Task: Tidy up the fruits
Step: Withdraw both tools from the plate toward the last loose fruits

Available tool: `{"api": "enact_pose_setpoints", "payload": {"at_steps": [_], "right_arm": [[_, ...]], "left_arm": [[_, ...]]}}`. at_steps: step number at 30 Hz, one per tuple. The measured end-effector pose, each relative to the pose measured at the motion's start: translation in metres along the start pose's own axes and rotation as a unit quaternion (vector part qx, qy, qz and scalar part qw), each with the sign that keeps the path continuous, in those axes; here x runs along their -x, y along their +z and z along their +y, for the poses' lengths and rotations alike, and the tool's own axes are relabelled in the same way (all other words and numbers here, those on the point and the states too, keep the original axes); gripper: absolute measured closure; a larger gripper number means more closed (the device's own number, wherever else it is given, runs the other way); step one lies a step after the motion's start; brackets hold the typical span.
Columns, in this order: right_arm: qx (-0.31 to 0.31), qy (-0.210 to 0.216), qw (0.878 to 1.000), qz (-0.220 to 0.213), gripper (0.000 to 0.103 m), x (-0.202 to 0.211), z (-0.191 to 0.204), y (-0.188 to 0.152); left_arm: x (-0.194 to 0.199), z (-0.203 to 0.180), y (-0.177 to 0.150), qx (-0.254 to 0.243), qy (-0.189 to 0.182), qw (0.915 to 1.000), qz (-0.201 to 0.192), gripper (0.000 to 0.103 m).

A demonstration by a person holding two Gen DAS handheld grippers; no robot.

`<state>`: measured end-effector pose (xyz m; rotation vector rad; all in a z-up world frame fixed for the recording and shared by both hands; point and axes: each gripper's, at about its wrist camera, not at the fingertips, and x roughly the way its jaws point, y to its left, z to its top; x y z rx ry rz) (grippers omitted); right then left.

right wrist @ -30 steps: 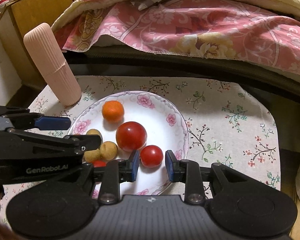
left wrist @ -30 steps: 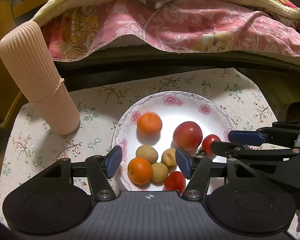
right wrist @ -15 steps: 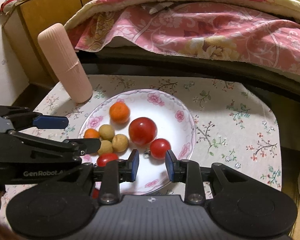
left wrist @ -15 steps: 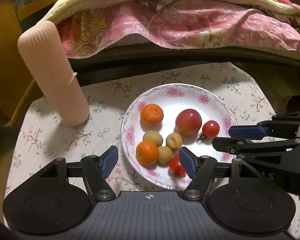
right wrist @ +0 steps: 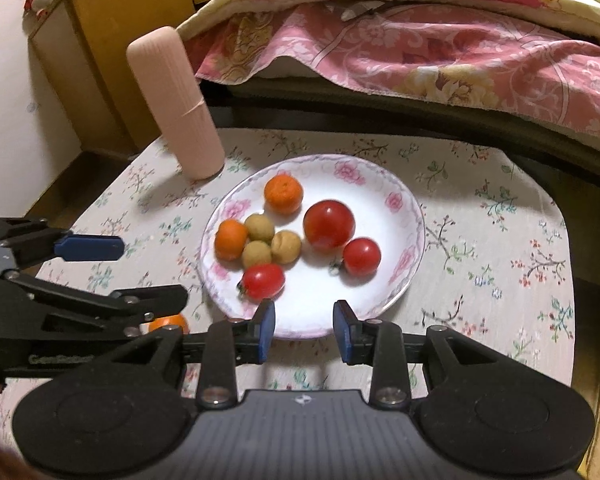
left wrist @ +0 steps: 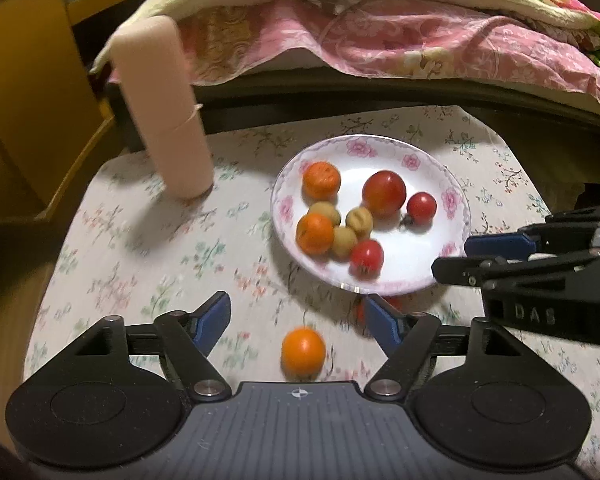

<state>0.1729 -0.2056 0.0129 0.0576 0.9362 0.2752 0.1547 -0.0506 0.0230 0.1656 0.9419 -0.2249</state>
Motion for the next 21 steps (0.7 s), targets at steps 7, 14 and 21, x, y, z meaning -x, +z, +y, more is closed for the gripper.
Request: {"api": "enact_pose_setpoints", "payload": {"at_steps": [7, 14, 21], "right_arm": [[0.002, 0.005, 1.0, -0.009, 0.07, 0.018, 0.01, -0.008], [-0.012, 0.007, 1.0, -0.005, 0.069, 0.025, 0.016, -0.022], [-0.019, 0.016, 1.0, 0.016, 0.065, 0.006, 0.018, -0.029]], "left_arm": [[0.015, 0.003, -0.015, -0.007, 0.013, 0.9999, 0.0, 0.019], [0.017, 0.003, -0.021, -0.064, 0.018, 0.9975, 0.024, 0.017], [0.008, 0.007, -0.027, -0.076, 0.002, 0.9964, 0.037, 0.017]]}}
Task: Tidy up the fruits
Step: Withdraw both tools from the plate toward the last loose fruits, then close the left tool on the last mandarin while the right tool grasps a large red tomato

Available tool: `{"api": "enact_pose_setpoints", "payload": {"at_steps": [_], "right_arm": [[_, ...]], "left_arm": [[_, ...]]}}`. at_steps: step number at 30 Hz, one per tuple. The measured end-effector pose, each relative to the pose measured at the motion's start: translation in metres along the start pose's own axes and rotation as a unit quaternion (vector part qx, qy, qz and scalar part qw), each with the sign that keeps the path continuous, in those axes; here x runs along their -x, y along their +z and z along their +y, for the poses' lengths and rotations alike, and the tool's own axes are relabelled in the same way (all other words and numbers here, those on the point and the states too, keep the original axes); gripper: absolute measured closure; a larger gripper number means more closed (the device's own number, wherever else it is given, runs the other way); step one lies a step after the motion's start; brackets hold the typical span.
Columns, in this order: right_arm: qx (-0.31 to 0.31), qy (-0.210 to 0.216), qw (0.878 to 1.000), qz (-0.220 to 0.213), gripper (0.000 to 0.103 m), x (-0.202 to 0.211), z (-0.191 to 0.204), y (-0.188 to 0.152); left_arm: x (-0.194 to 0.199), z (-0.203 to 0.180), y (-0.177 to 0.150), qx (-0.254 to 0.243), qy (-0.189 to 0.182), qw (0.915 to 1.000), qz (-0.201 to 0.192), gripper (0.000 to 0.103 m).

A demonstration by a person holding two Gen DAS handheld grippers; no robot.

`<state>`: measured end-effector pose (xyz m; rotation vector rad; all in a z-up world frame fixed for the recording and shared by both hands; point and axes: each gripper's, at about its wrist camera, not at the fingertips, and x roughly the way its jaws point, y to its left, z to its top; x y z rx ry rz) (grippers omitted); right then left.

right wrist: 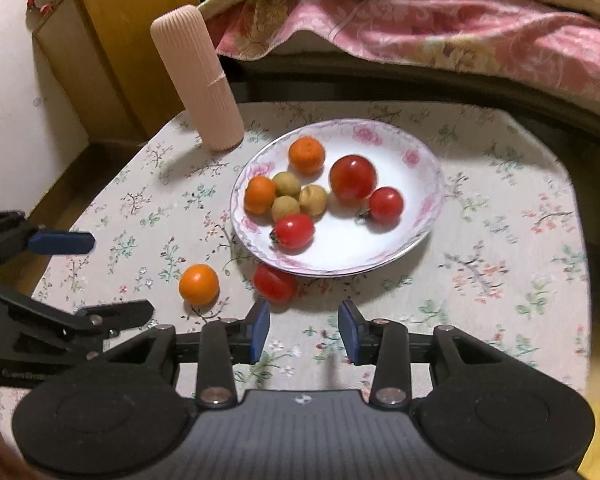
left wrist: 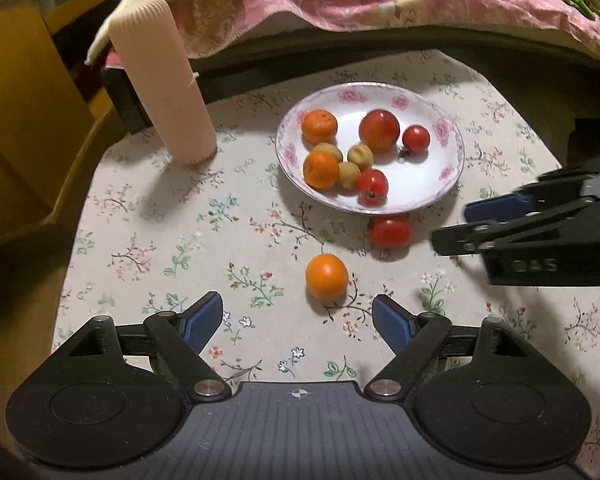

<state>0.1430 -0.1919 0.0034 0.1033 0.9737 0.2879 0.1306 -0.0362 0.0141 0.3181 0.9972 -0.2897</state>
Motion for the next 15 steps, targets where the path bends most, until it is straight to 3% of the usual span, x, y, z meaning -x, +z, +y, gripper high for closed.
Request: {"api": "enact_pose_setpoints", "payload": {"at_steps": [8, 15], "right_arm": [[0.014, 0.005, 1.0, 0.018, 0.065, -0.039, 0.014, 0.005], [0.028, -0.003, 1.0, 0.001, 0.065, -0.058, 0.021, 0.009]], "left_arm": [[-0.009, 0.001, -0.003, -0.002, -0.011, 0.9998, 0.014, 0.017], [-0.018, -0.002, -0.003, -0.005, -0.019, 0.9995, 0.024, 0.016]]}}
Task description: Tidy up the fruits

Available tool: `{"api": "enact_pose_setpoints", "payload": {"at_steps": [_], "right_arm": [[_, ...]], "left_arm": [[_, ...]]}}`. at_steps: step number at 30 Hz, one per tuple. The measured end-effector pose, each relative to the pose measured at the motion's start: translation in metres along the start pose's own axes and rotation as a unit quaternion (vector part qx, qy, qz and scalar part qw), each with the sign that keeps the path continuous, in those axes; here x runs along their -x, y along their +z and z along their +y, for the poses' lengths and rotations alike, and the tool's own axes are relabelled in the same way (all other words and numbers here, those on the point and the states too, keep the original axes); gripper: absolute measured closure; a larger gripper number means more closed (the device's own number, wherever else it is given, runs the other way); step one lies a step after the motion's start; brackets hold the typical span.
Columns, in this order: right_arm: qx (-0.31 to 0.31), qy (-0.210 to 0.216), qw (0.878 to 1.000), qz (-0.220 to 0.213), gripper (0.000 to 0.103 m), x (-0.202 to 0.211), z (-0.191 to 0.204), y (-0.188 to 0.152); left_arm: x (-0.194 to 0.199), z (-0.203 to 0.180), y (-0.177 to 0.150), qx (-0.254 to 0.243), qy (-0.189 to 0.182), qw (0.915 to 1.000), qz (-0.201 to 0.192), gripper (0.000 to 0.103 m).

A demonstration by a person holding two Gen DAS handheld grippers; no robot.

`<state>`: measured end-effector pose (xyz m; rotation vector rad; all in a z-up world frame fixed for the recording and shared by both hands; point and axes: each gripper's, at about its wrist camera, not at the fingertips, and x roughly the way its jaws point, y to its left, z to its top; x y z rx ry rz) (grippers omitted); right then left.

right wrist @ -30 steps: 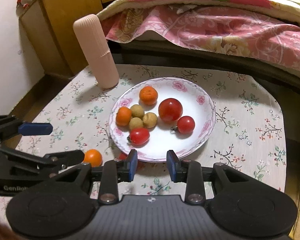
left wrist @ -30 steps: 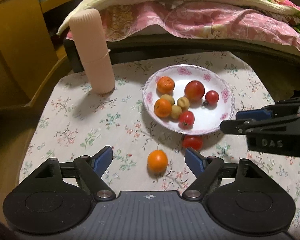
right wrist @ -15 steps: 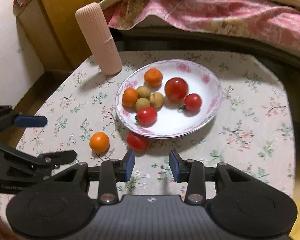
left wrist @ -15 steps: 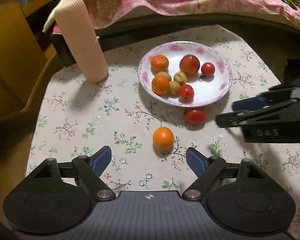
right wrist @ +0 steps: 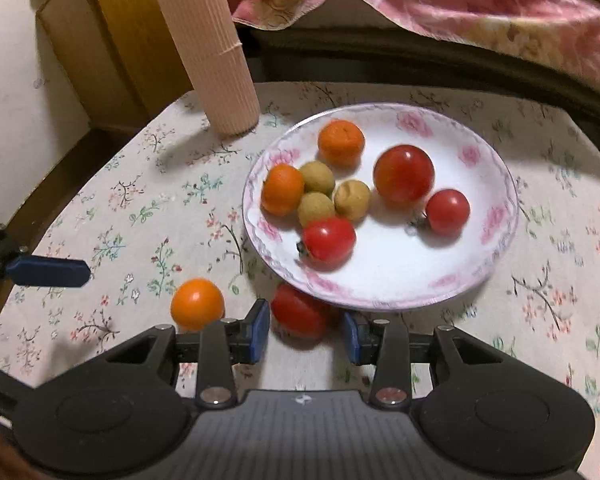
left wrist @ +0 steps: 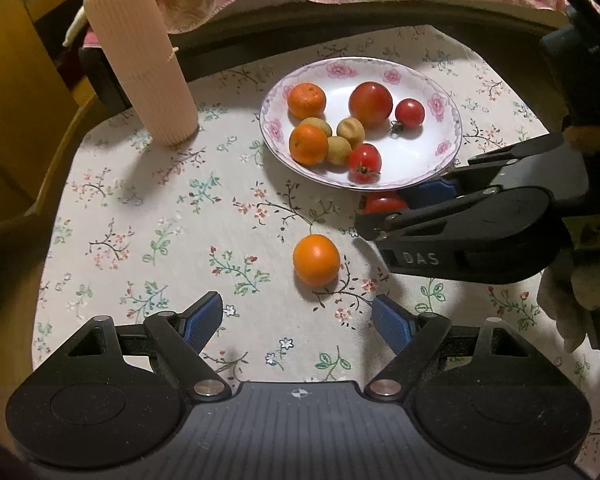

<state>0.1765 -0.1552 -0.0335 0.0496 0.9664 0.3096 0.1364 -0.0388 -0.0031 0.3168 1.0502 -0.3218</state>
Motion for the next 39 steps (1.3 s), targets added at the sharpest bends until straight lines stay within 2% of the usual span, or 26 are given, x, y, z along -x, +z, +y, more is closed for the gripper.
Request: {"api": "enact_pose_setpoints", "payload": {"at_steps": [3, 7, 10, 15, 17, 20, 21, 22, 23, 31, 39], "right_arm": [[0.01, -0.007, 1.0, 0.003, 0.069, -0.003, 0.005, 0.002], [0.031, -0.009, 0.999, 0.007, 0.069, 0.001, 0.008, 0.002], [0.018, 0.0, 1.0, 0.009, 0.069, 0.012, -0.001, 0.001], [0.0, 0.0, 1.0, 0.008, 0.069, 0.033, -0.018, -0.004], [-0.008, 0.003, 1.0, 0.01, 0.069, 0.04, -0.025, -0.006], [-0.016, 0.001, 1.0, 0.017, 0.069, 0.044, -0.033, -0.008], [-0.018, 0.001, 1.0, 0.02, 0.069, 0.044, -0.035, -0.009], [-0.019, 0.001, 1.0, 0.022, 0.069, 0.043, -0.036, -0.009], [-0.018, 0.0, 1.0, 0.024, 0.069, 0.043, -0.037, -0.009], [-0.008, 0.004, 0.999, 0.033, 0.069, 0.041, -0.033, -0.009], [0.03, 0.006, 0.998, 0.055, 0.069, 0.049, -0.023, -0.024]], "left_arm": [[-0.002, -0.001, 0.001, -0.001, -0.001, 1.0, -0.002, 0.016], [-0.005, 0.0, 0.004, 0.002, -0.006, 0.9998, -0.018, 0.017], [-0.014, -0.002, 0.008, 0.002, -0.001, 0.9998, -0.019, 0.02], [-0.032, -0.009, 0.016, 0.008, -0.003, 0.9999, -0.011, 0.03], [-0.037, -0.013, 0.017, 0.007, 0.001, 1.0, -0.007, 0.042], [-0.044, -0.013, 0.019, 0.015, 0.002, 0.9999, 0.001, 0.05], [-0.045, -0.011, 0.019, 0.02, -0.003, 0.9998, 0.005, 0.052], [-0.045, -0.01, 0.02, 0.026, -0.011, 0.9996, 0.007, 0.06], [-0.044, -0.01, 0.02, 0.028, -0.017, 0.9994, 0.01, 0.064], [-0.029, -0.013, 0.011, 0.022, -0.043, 0.9987, 0.018, 0.064], [-0.013, -0.019, -0.014, -0.014, -0.065, 0.9974, 0.029, 0.063]]}}
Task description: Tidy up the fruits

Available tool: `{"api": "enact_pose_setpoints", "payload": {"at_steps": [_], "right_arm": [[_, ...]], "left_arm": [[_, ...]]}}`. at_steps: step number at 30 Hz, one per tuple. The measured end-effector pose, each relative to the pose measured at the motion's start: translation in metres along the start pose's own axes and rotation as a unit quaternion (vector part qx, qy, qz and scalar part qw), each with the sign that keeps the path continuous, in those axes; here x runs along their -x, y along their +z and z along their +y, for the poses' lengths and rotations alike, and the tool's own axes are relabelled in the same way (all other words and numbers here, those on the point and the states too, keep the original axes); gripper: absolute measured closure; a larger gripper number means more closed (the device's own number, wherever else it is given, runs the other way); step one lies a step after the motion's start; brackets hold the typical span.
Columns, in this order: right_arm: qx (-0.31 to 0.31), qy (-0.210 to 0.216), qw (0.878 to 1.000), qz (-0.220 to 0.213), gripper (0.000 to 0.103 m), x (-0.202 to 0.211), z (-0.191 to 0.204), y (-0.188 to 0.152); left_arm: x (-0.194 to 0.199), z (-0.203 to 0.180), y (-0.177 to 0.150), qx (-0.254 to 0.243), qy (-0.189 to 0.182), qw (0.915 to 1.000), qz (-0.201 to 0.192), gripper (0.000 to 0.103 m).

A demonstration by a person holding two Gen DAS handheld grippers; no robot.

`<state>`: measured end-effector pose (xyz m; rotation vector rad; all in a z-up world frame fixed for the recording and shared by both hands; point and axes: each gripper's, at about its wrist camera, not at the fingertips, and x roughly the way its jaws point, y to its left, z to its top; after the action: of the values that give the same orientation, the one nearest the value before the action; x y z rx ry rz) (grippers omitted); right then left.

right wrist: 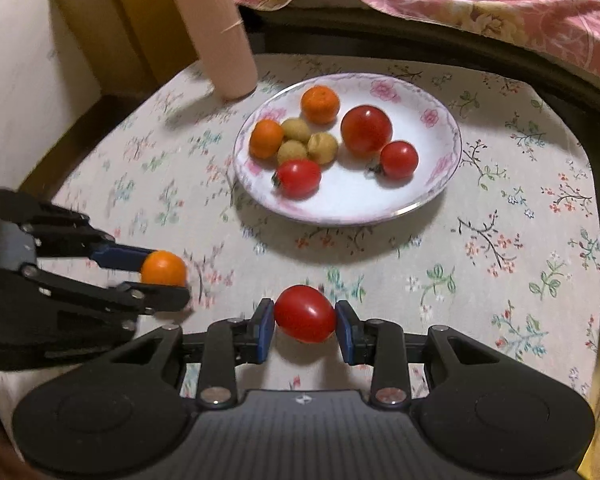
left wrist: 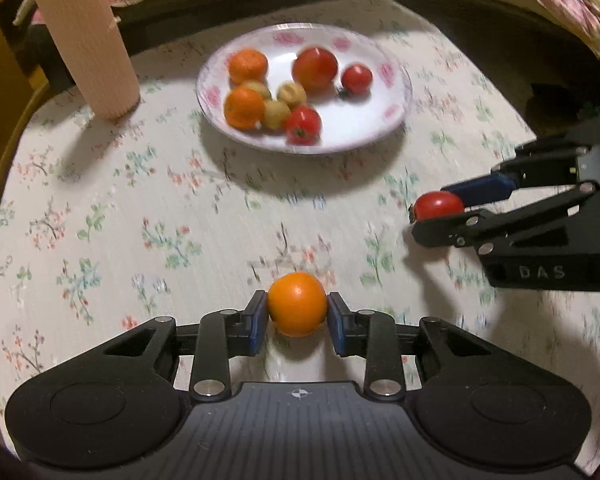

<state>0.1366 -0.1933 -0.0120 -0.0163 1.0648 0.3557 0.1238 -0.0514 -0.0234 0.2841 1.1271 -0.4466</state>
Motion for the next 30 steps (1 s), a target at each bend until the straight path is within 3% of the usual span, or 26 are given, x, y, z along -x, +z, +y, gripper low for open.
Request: {"api": "enact_pose_setpoints", "payload": {"at_steps": [4, 8, 15, 24, 28, 30], "right_arm": [[0.024, -0.003, 1.0, 0.016, 0.069, -0.006, 0.006, -0.011], [0.036, 0.001, 0.999, 0.018, 0.069, -0.009, 0.008, -0.009], [0.025, 0.008, 0.999, 0.022, 0.068, -0.009, 0.002, -0.009], [0.03, 0.012, 0.999, 0.024, 0.064, -0.009, 0.003, -0.01], [0.03, 0.012, 0.999, 0.023, 0.064, -0.01, 0.003, -0.009], [0.029, 0.012, 0.999, 0.024, 0.064, -0.01, 0.003, -0.009]], "left_arm": [[-0.008, -0.001, -0.001, -0.017, 0.007, 0.9998, 0.005, 0.057], [-0.008, -0.002, 0.0, -0.026, 0.01, 0.9996, 0.002, 0.04], [-0.008, 0.001, 0.0, -0.021, 0.014, 0.9997, 0.004, 0.031], [-0.007, 0.002, -0.002, -0.015, 0.017, 0.9997, 0.004, 0.031], [-0.005, 0.001, -0.001, -0.015, 0.014, 0.9998, 0.001, 0.042], [-0.006, 0.0, -0.001, -0.014, 0.013, 0.9998, 0.004, 0.043]]}}
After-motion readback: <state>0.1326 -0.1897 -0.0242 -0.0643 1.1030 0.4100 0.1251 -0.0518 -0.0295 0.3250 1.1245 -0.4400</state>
